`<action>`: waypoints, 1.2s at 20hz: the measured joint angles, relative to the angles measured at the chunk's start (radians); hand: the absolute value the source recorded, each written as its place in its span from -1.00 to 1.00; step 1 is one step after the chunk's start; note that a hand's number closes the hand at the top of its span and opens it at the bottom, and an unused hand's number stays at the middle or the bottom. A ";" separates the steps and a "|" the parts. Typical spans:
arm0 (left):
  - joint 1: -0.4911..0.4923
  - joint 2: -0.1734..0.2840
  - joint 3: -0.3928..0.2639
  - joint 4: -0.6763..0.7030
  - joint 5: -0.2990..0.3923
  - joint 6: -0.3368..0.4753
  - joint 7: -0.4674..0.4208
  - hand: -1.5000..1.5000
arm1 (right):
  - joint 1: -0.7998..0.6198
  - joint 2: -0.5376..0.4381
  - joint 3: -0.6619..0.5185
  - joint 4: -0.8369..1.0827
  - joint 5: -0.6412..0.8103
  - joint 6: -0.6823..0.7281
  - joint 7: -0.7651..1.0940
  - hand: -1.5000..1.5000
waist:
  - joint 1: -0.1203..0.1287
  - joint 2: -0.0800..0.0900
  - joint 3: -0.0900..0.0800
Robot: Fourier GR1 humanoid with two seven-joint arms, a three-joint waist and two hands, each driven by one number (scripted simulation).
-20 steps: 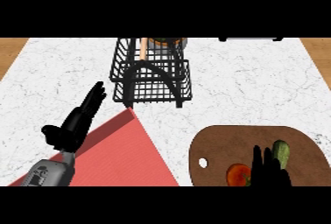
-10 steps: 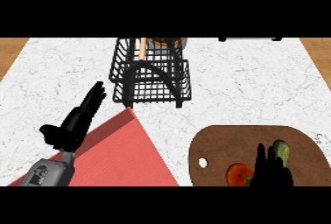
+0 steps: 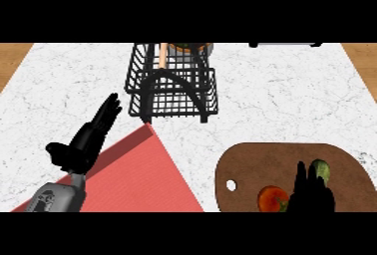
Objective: Pick the tomato from the cutting board and place it in the tiered basket
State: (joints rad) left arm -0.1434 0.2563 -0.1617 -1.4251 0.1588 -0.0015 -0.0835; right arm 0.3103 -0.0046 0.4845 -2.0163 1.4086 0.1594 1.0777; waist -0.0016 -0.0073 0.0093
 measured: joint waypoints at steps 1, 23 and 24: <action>-0.001 -0.003 0.001 0.006 -0.008 0.000 -0.007 0.00 | -0.010 0.000 0.008 0.015 -0.001 -0.006 0.007 -1.00 | 0.000 0.000 0.001; 0.001 -0.046 0.035 0.003 -0.060 -0.033 -0.009 0.00 | -0.175 -0.116 -0.129 0.155 -0.137 -0.103 -0.241 1.00 | 0.009 0.003 0.003; -0.004 -0.047 0.034 0.001 -0.060 -0.033 -0.006 0.00 | -0.193 -0.151 -0.150 0.165 -0.182 -0.072 -0.292 1.00 | 0.014 0.005 0.002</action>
State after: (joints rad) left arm -0.1471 0.2089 -0.1275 -1.4241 0.0986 -0.0349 -0.0891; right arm 0.1173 -0.1558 0.3349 -1.8513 1.2269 0.0874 0.7855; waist 0.0121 -0.0024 0.0111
